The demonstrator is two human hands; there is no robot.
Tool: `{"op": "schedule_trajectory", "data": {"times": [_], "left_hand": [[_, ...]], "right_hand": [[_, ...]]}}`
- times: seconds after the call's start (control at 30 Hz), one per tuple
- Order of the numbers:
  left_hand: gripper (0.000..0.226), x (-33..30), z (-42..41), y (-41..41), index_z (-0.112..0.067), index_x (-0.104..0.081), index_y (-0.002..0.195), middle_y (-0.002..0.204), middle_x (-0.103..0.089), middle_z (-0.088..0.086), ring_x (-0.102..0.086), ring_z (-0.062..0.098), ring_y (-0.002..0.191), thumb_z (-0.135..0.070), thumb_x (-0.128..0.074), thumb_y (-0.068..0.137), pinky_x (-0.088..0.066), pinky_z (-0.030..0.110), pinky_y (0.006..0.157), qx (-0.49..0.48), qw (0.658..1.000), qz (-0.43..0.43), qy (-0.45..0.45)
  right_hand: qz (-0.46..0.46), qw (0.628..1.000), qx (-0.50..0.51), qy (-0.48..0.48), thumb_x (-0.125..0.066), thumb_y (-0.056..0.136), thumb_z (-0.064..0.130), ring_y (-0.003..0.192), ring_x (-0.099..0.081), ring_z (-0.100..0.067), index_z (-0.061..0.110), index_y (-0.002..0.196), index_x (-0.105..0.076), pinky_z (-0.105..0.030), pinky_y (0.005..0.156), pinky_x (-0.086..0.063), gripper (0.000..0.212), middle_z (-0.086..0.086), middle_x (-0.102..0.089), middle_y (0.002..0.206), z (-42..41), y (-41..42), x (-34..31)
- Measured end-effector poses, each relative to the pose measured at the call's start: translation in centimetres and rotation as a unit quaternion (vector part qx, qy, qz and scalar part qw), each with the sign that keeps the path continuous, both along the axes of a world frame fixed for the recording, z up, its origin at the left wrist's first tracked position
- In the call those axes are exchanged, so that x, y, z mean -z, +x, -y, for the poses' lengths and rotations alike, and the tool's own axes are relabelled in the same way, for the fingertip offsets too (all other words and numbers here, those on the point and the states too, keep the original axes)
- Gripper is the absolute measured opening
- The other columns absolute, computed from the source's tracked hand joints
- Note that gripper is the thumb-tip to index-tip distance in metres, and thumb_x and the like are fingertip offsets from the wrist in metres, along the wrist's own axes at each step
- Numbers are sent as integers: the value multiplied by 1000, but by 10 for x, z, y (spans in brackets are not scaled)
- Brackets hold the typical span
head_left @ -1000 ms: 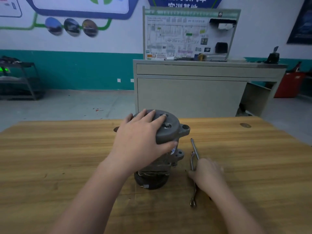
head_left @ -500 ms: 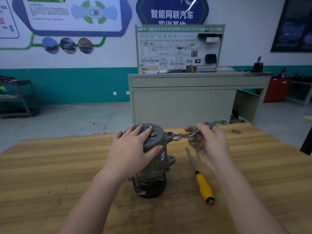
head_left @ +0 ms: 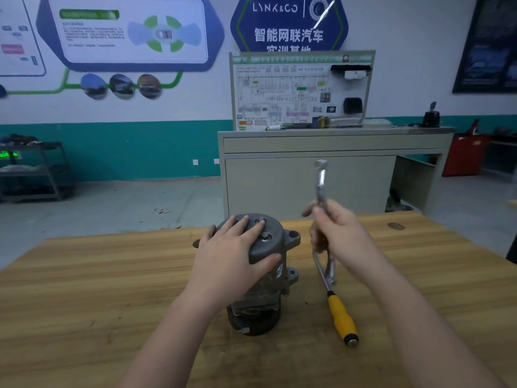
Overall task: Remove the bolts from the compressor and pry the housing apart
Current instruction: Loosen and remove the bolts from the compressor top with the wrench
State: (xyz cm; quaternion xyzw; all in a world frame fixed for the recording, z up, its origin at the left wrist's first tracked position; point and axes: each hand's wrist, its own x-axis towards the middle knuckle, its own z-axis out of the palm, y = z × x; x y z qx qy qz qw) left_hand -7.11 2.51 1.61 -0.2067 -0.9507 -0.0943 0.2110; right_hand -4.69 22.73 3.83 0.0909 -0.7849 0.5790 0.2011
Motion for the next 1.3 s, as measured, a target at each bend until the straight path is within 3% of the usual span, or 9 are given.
{"op": "schedule_trajectory", "data": {"times": [0.1, 0.27, 0.4, 0.53, 0.6, 0.7, 0.93, 1.1, 1.3], "left_hand": [[78, 1, 1, 1, -43, -22, 150, 159, -25, -9, -14, 13, 149, -80, -28, 81, -9, 41, 120, -4, 1000, -5, 6], [80, 2, -1, 2, -42, -22, 150, 159, -26, -9, -14, 13, 149, -80, -25, 80, -9, 41, 120, -2, 1000, -14, 11], [79, 1, -3, 3, -40, -23, 150, 159, -26, -9, -14, 13, 149, -79, -29, 82, -9, 41, 120, 0, 1000, -22, 11], [79, 3, -4, 2, -40, -23, 150, 159, -26, -9, -14, 12, 148, -79, -30, 82, -8, 41, 120, 3, 1000, -28, 10], [79, 3, -5, 2, -40, -23, 150, 159, -26, -9, -14, 12, 149, -79, -30, 82, -8, 42, 120, 3, 999, -33, 11], [78, 3, -5, 3, -39, -25, 150, 159, -27, -9, -15, 12, 149, -79, -30, 83, -8, 42, 120, 2, 999, -41, 17], [78, 4, -3, 3, -39, -24, 150, 158, -29, -9, -17, 13, 148, -78, -32, 83, -10, 41, 119, 6, 998, -49, 27], [84, 4, -6, 4, -37, -11, 153, 155, -33, -13, -21, 11, 146, -74, -40, 83, -14, 40, 118, 19, 997, -62, 43], [93, 6, -8, 2, -32, 1, 154, 154, -36, -13, -21, 13, 147, -74, -42, 82, -15, 40, 117, 16, 997, -56, 58]], "right_hand": [[2, 992, -17, 127, -42, 102, 19, 46, -37, -5, 22, 90, -60, -20, 45, -32, 22, 11, -40, 49, 2, 0, 1], [49, 993, -82, -66, -32, 103, 39, 44, -32, -8, 12, 90, -58, -22, 44, -28, 39, 5, -36, 54, 7, 1, -9], [1, 960, 79, 270, -26, 95, 57, 49, -45, -13, 17, 61, -56, -31, 55, -36, 61, 7, -43, 49, 4, 1, -7], [100, 993, 20, 65, -31, 96, 58, 38, -33, -8, 21, 52, -44, -25, 47, -27, 59, 10, -38, 43, 9, -1, -12], [101, 987, 71, 99, -36, 97, 52, 37, -29, -9, 23, 50, -40, -24, 46, -23, 55, 9, -33, 41, 9, -2, -18], [39, 898, 222, 378, -42, 89, 39, 41, -33, -15, 17, 47, -34, -25, 46, -23, 48, 4, -30, 42, 9, 1, -21], [2, 802, 257, 539, -40, 90, 44, 52, -46, -16, 17, 55, -47, -23, 47, -27, 45, 3, -46, 53, 11, -4, -31], [52, 844, 161, 509, -37, 94, 61, 56, -52, -19, 16, 57, -52, -29, 50, -35, 60, 0, -48, 54, 6, -8, -36], [134, 844, 196, 480, -41, 95, 45, 51, -42, -20, 12, 55, -43, -27, 49, -30, 52, -4, -41, 56, 2, -17, -48]]}}
